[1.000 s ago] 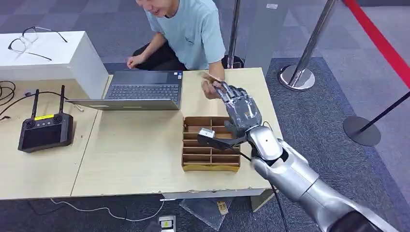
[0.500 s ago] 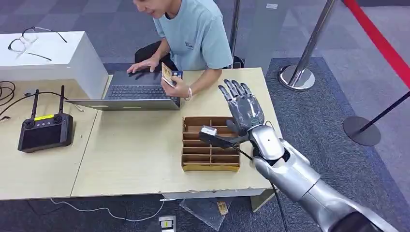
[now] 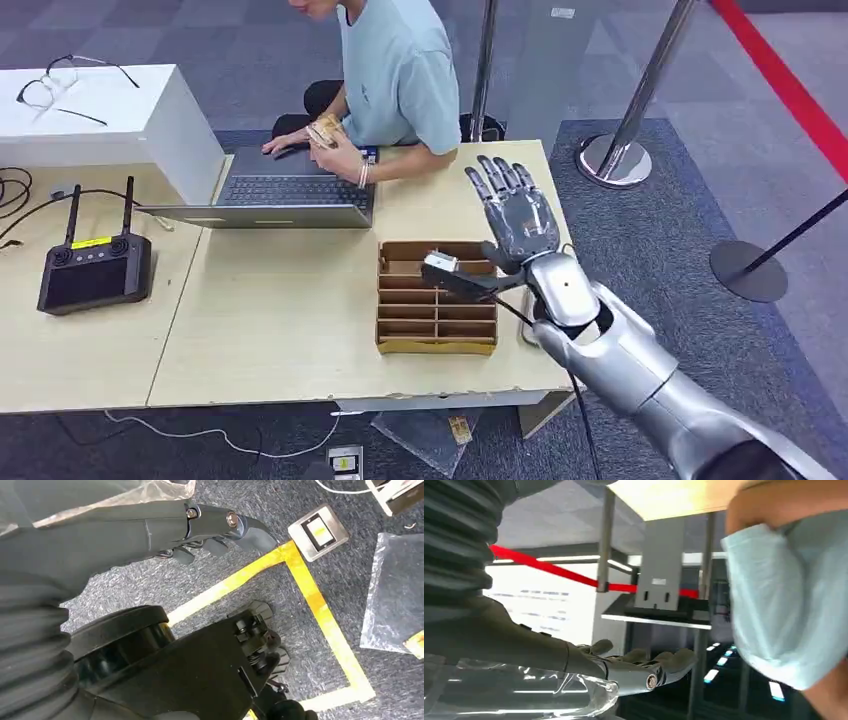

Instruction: Pass the card to the sensor for recognition and then transmit it.

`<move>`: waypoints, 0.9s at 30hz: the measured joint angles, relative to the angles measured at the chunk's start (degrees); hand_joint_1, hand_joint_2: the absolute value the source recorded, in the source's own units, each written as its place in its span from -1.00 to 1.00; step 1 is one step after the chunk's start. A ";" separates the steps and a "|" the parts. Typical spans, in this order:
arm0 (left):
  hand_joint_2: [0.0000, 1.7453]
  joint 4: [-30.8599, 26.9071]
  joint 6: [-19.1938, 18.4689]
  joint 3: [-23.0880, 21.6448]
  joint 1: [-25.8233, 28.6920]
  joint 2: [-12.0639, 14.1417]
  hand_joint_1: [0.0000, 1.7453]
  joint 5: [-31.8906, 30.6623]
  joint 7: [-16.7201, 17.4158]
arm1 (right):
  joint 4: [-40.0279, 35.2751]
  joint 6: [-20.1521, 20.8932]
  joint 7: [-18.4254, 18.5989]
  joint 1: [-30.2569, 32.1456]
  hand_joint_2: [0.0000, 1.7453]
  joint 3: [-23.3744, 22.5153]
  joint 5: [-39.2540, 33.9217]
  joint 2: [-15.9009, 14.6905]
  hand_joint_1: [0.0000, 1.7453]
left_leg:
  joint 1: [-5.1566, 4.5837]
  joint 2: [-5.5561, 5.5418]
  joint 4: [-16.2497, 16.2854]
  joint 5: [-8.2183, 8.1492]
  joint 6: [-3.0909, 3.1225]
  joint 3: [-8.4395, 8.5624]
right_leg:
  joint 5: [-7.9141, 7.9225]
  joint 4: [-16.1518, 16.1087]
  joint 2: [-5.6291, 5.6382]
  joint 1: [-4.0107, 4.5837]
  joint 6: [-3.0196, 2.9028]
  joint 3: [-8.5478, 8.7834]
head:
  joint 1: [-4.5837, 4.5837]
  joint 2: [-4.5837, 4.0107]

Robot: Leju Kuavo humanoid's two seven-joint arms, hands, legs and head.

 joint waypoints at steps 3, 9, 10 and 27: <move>1.00 0.00 0.00 0.00 0.06 -0.04 -1.00 0.46 -0.18 | -2.73 1.42 2.44 0.29 1.00 -1.53 -1.24 -2.57 -1.00 | -0.01 0.00 0.03 0.00 0.00 -0.02 | 0.00 0.00 0.00 -0.01 0.00 0.00 | 0.00 0.00; 1.00 0.00 0.00 0.02 0.98 -0.33 -1.00 0.83 -0.77 | -11.02 3.13 6.47 1.89 1.00 -7.24 -3.02 -9.36 -1.00 | -0.04 0.01 0.07 -0.03 0.03 -0.04 | 0.00 -0.01 0.00 -0.05 0.00 -0.02 | 0.00 0.00; 1.00 0.00 0.00 0.02 1.09 -0.37 -1.00 0.90 -0.79 | -12.59 3.69 6.93 2.18 1.00 -8.18 -2.93 -10.32 -1.00 | -0.04 0.01 0.07 -0.04 0.04 -0.04 | 0.00 -0.02 0.00 -0.05 0.01 -0.02 | 0.00 0.00; 1.00 0.00 0.07 0.48 2.50 -1.07 -1.00 2.88 -1.22 | -35.03 9.81 12.04 12.01 1.00 -21.94 -1.25 -22.38 -1.00 | -0.03 -0.02 0.06 -0.08 0.07 -0.04 | -0.03 -0.02 0.04 -0.04 0.03 -0.05 | 0.00 0.00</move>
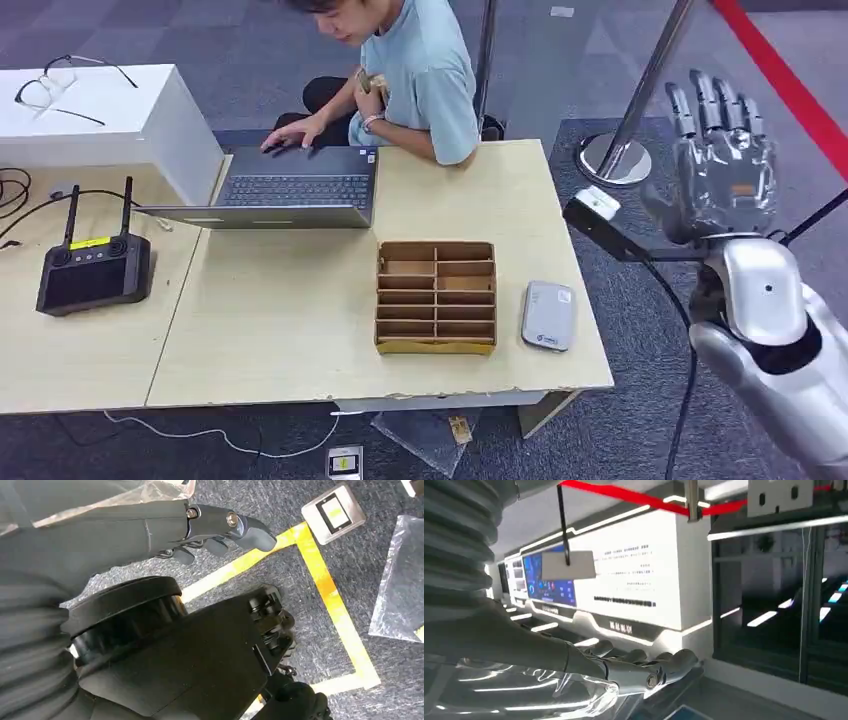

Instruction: Pass the card to the sensor for recognition and then transmit it.

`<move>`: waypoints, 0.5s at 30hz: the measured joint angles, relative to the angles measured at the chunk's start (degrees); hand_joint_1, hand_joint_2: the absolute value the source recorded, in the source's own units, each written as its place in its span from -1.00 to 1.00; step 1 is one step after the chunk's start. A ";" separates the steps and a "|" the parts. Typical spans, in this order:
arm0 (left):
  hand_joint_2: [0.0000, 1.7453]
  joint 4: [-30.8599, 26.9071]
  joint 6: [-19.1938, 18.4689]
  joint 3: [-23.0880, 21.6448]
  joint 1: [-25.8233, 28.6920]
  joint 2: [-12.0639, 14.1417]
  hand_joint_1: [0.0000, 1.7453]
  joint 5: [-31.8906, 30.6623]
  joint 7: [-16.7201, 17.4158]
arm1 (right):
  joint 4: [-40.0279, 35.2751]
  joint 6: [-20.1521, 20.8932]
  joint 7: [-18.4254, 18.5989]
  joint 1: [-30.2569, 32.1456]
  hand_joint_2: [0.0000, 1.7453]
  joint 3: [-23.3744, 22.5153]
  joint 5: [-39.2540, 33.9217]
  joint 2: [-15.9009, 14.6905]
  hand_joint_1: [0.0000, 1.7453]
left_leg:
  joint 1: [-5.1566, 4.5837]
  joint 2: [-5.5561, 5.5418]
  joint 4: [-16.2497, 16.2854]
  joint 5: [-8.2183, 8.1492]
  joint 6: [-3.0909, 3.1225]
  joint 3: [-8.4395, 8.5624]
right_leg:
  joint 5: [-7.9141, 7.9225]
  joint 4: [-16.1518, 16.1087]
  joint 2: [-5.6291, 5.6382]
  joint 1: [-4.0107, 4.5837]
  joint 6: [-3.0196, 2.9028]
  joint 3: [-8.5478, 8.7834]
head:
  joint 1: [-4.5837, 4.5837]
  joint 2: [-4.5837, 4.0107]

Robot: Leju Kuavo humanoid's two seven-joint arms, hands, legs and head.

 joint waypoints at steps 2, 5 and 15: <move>1.00 0.00 -0.04 0.02 0.11 -0.13 -1.00 0.13 0.00 | -2.44 0.55 0.04 2.48 1.00 -2.17 0.66 -1.34 -1.00 | 0.00 -0.02 0.00 0.00 0.00 -0.01 | -0.01 0.00 -0.01 0.00 0.02 0.00 | 0.00 0.00; 1.00 0.00 -0.07 0.05 0.24 -0.24 -1.00 0.37 0.20 | -5.69 0.72 0.07 6.17 1.00 -5.89 0.94 -2.93 -1.00 | -0.01 -0.01 -0.01 -0.02 -0.01 -0.01 | -0.01 0.00 0.00 0.00 0.02 0.00 | 0.00 0.00; 1.00 0.00 0.04 0.59 0.27 -0.24 -1.00 1.07 0.22 | -13.10 -0.72 -0.85 18.13 1.00 -18.96 -0.78 -6.12 -1.00 | -0.01 -0.01 -0.01 -0.06 0.04 0.01 | -0.02 -0.02 0.01 0.00 0.03 0.02 | 0.02 0.00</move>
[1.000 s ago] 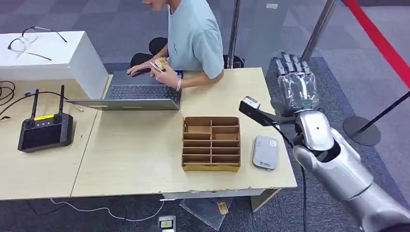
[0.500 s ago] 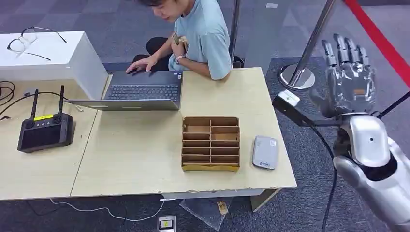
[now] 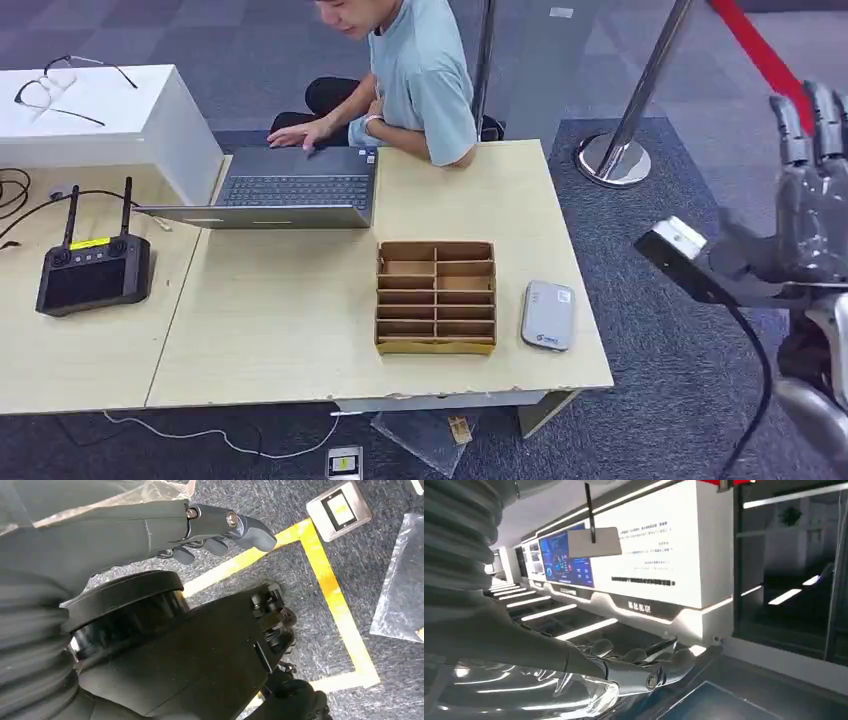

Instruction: Pass the card to the sensor for recognition and then transmit it.

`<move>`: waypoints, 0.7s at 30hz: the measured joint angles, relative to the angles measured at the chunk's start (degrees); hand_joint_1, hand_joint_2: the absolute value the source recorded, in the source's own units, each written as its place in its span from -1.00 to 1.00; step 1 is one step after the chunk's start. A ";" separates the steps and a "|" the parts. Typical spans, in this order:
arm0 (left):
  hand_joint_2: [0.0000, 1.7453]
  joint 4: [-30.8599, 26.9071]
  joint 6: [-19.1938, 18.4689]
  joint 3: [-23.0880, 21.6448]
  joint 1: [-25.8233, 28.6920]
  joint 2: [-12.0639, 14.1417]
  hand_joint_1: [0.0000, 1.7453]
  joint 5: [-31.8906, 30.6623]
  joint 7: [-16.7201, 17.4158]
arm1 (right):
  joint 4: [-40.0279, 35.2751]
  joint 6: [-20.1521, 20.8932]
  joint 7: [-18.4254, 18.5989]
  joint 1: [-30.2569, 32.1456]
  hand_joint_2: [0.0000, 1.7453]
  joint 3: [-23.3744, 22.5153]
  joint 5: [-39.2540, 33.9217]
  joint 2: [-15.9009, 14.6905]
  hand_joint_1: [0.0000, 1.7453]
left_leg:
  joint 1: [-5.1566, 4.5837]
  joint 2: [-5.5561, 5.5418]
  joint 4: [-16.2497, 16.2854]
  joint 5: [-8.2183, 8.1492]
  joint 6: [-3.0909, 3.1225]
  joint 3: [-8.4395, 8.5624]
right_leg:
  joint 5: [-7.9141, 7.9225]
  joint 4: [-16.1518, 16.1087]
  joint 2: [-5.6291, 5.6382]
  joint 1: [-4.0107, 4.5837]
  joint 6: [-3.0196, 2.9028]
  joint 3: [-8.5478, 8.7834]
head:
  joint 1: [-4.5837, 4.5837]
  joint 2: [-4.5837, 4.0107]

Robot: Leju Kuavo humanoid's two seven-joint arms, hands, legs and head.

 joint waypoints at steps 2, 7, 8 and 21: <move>1.00 0.00 0.00 0.13 0.01 0.00 -1.00 0.00 0.00 | -0.74 -0.02 -0.13 1.00 1.00 -1.59 0.00 -0.30 -1.00 | 0.00 0.01 0.00 0.00 0.00 0.00 | 0.00 0.00 0.00 0.00 0.00 0.00 | -0.02 0.00; 1.00 0.00 0.00 0.44 -0.01 0.00 -1.00 0.00 0.00 | -2.08 -0.04 -0.15 2.50 1.00 -4.68 0.00 -0.70 -1.00 | 0.00 0.01 0.00 0.00 0.00 0.01 | 0.00 0.00 0.00 0.00 0.00 0.01 | -0.02 0.00; 1.00 0.00 0.00 0.46 -0.01 0.00 -1.00 0.00 0.00 | -2.18 -0.04 -0.15 2.62 1.00 -5.09 0.00 -0.72 -1.00 | 0.00 0.02 0.00 0.00 0.00 0.01 | 0.00 0.00 0.00 0.00 0.00 0.01 | -0.04 0.00; 1.00 0.04 1.11 1.16 0.05 0.07 -1.00 1.92 0.00 | -0.31 -12.78 -8.02 19.88 1.00 -20.58 -2.99 4.56 -1.00 | 0.01 -0.04 -0.01 -0.11 -0.01 0.02 | -0.13 -0.01 -0.02 0.00 0.06 0.02 | -0.02 0.00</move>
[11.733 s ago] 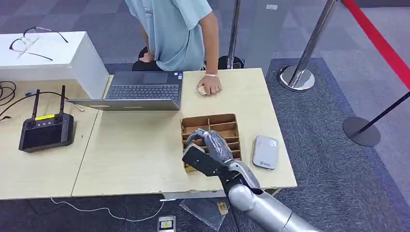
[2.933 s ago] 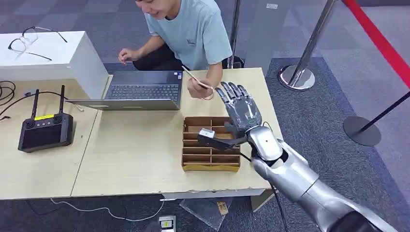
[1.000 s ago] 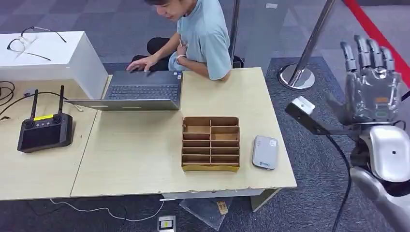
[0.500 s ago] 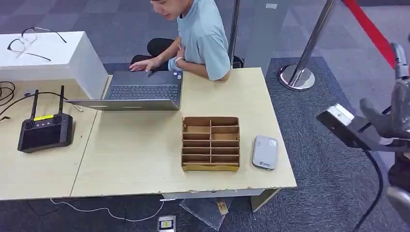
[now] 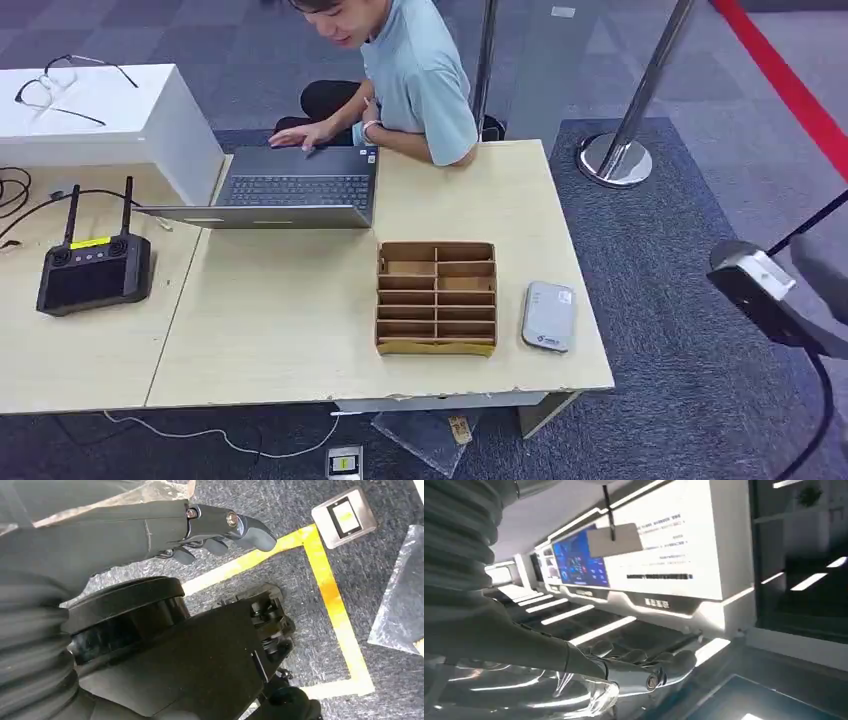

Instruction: Pass the card to the sensor for recognition and then transmit it.

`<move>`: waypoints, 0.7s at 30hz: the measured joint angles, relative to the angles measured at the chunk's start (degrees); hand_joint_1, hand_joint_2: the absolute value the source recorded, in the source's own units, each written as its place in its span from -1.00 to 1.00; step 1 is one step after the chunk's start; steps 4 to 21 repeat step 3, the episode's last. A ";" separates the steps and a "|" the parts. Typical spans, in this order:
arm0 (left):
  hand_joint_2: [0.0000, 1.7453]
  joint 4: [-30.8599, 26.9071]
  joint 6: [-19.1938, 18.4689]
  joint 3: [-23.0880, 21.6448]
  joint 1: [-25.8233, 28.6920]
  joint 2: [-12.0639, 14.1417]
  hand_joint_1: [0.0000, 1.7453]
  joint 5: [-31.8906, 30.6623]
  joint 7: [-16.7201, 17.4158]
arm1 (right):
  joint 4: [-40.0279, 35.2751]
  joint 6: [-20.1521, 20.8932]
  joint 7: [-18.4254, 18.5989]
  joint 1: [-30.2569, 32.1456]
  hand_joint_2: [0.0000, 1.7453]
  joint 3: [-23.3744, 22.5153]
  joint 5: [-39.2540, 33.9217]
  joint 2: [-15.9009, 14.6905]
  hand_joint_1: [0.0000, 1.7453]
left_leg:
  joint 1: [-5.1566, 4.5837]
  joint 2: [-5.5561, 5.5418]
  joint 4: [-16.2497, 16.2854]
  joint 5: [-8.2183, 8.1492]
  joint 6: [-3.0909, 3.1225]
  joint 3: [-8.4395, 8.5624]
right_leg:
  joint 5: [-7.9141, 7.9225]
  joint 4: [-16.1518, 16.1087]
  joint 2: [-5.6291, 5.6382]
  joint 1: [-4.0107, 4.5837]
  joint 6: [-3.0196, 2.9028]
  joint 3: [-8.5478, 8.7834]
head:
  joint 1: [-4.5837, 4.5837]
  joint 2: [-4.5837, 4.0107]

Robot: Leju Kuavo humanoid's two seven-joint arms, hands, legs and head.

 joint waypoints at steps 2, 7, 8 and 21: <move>1.00 0.02 0.11 0.28 0.00 0.00 -1.00 0.50 0.13 | 2.08 -4.09 -2.36 2.55 1.00 -2.43 0.02 2.67 -1.00 | 0.00 0.00 -0.01 -0.01 0.00 0.02 | -0.01 0.00 0.01 0.01 -0.01 0.00 | 0.00 0.00; 1.00 0.02 0.24 0.44 0.00 0.00 -1.00 0.74 0.13 | 3.36 -6.12 -3.30 3.65 1.00 -3.45 0.09 4.13 -1.00 | 0.00 0.00 -0.01 -0.04 -0.02 0.03 | -0.04 -0.01 0.01 0.01 -0.05 0.01 | 0.00 0.00; 1.00 0.02 0.24 0.44 0.00 0.00 -1.00 0.74 0.13 | 3.36 -6.12 -3.30 3.65 1.00 -3.45 0.09 4.13 -1.00 | 0.00 0.00 -0.01 -0.04 -0.02 0.03 | -0.04 -0.01 0.01 0.01 -0.05 0.01 | 0.00 0.00; 1.00 0.02 0.24 0.44 0.00 0.00 -1.00 0.74 0.13 | 3.36 -6.12 -3.30 3.65 1.00 -3.45 0.09 4.13 -1.00 | 0.00 0.00 -0.01 -0.04 -0.02 0.03 | -0.04 -0.01 0.01 0.01 -0.05 0.01 | 0.00 0.00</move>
